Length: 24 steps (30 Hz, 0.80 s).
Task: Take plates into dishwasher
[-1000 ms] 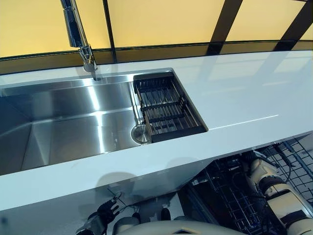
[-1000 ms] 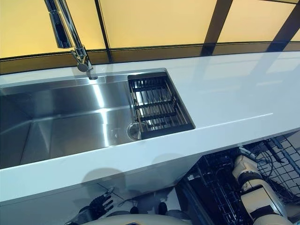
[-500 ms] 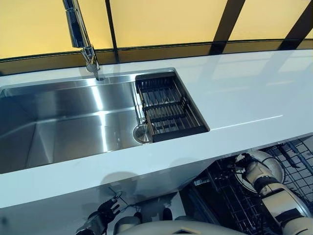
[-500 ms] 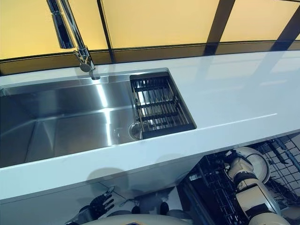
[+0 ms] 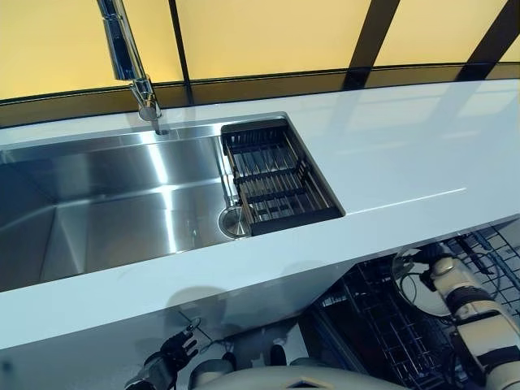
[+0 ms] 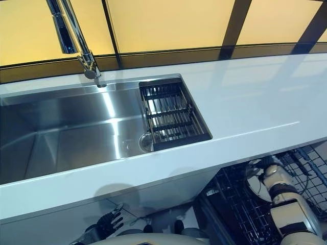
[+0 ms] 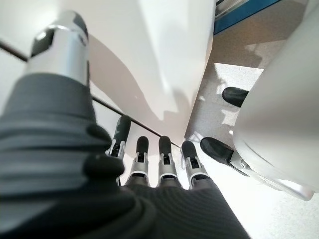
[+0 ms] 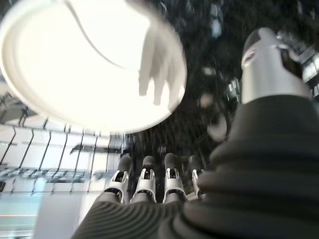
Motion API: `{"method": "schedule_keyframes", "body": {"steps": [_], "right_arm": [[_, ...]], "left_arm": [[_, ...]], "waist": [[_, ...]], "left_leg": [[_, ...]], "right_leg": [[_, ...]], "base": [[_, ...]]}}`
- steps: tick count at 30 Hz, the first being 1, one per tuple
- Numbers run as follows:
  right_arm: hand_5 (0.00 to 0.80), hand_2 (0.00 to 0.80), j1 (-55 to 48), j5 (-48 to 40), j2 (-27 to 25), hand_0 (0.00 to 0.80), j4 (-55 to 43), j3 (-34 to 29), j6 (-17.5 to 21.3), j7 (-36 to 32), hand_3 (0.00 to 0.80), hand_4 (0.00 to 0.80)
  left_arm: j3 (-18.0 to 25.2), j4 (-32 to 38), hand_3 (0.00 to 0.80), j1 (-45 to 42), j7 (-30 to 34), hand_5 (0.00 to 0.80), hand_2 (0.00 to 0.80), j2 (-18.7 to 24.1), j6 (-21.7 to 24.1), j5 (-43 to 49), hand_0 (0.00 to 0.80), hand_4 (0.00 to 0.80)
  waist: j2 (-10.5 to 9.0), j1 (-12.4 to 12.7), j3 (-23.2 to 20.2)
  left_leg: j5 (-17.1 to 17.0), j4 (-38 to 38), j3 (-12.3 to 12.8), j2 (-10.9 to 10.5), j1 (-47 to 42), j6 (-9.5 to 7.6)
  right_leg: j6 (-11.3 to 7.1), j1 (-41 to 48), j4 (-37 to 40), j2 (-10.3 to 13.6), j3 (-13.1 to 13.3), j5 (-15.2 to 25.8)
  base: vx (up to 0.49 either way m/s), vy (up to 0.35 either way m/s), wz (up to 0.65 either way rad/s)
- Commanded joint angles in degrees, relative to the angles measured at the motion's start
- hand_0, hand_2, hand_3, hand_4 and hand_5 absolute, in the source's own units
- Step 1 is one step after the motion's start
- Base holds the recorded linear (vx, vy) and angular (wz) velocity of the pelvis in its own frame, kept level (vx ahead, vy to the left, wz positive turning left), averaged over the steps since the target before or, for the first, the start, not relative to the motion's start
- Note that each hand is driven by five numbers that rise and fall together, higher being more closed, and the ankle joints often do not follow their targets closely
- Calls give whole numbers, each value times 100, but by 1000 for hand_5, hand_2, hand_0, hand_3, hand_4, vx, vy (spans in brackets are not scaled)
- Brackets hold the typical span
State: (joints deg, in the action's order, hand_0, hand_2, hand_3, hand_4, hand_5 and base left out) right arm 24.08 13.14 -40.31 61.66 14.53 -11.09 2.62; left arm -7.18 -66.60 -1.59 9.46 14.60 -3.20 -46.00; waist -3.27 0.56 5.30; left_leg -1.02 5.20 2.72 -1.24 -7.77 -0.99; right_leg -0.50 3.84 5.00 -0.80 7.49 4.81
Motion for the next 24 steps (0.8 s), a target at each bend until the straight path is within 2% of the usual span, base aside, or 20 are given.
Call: {"method": "schedule_keyframes", "body": {"steps": [1, 6, 12, 17, 20, 23, 24], "right_arm": [[0, 0, 68, -252, -644, 0, -329, -226, 281, 155, 0, 0], [0, 0, -721, -463, -888, 0, -998, -861, 372, 221, 0, 0], [0, 0, -1600, -669, -855, 0, -1321, -1644, 763, 691, 0, 0], [0, 0, -1836, -1511, -665, 0, -1283, -2058, 985, 733, 0, 0], [0, 0, -1982, -2208, -520, 0, -1232, -2308, 1044, 586, 0, 0], [0, 0, -2082, -2896, -308, 0, -1062, -2546, 1203, 288, 0, 0], [0, 0, -2072, -3011, -215, 0, -1009, -2599, 1207, 228, 0, 0]], "left_arm": [[428, -14, 0, 678, -24, 0, 0, 224, 327, -465, 0, 0], [734, -24, 0, 582, -133, 0, 0, 187, 368, -450, 0, 0], [870, 33, 0, 608, -144, 0, 0, 104, 491, -563, 0, 0], [678, 115, 0, 702, 20, 0, 0, 28, 618, -334, 0, 0], [374, 130, 0, 742, 70, 0, 0, 0, 682, -117, 0, 0], [270, 60, 0, 680, 128, 0, 0, 11, 741, -141, 0, 0], [277, 48, 0, 633, 144, 0, 0, 41, 741, -133, 0, 0]], "waist": [[-117, -185, -178], [-170, -412, -152], [-183, -650, -68], [-154, -757, 10], [-148, -853, 54], [-172, -886, 126], [-164, -862, 151]], "left_leg": [[368, -20, 44, -58, -71, -91], [400, -20, 175, -45, -72, -100], [440, -34, 356, -47, -74, -116], [503, -140, 445, -105, -35, -159], [591, -331, 517, -196, 37, -191], [604, -374, 567, -241, -3, -142], [574, -336, 644, -222, -34, -126]], "right_leg": [[-511, -34, -170, 157, 120, 52], [-544, -116, -192, 124, 287, 91], [-601, -213, -201, 117, 440, 166], [-642, -332, -283, 176, 515, 213], [-705, -476, -312, 260, 573, 345], [-848, -719, -336, 359, 389, 703], [-873, -776, -475, 368, 192, 723]], "base": [[-25, 32, -10], [-22, 29, -13], [-44, 53, -19], [-52, 111, -18], [-15, 129, -12], [-10, 56, -18], [-60, 9, -21]]}}
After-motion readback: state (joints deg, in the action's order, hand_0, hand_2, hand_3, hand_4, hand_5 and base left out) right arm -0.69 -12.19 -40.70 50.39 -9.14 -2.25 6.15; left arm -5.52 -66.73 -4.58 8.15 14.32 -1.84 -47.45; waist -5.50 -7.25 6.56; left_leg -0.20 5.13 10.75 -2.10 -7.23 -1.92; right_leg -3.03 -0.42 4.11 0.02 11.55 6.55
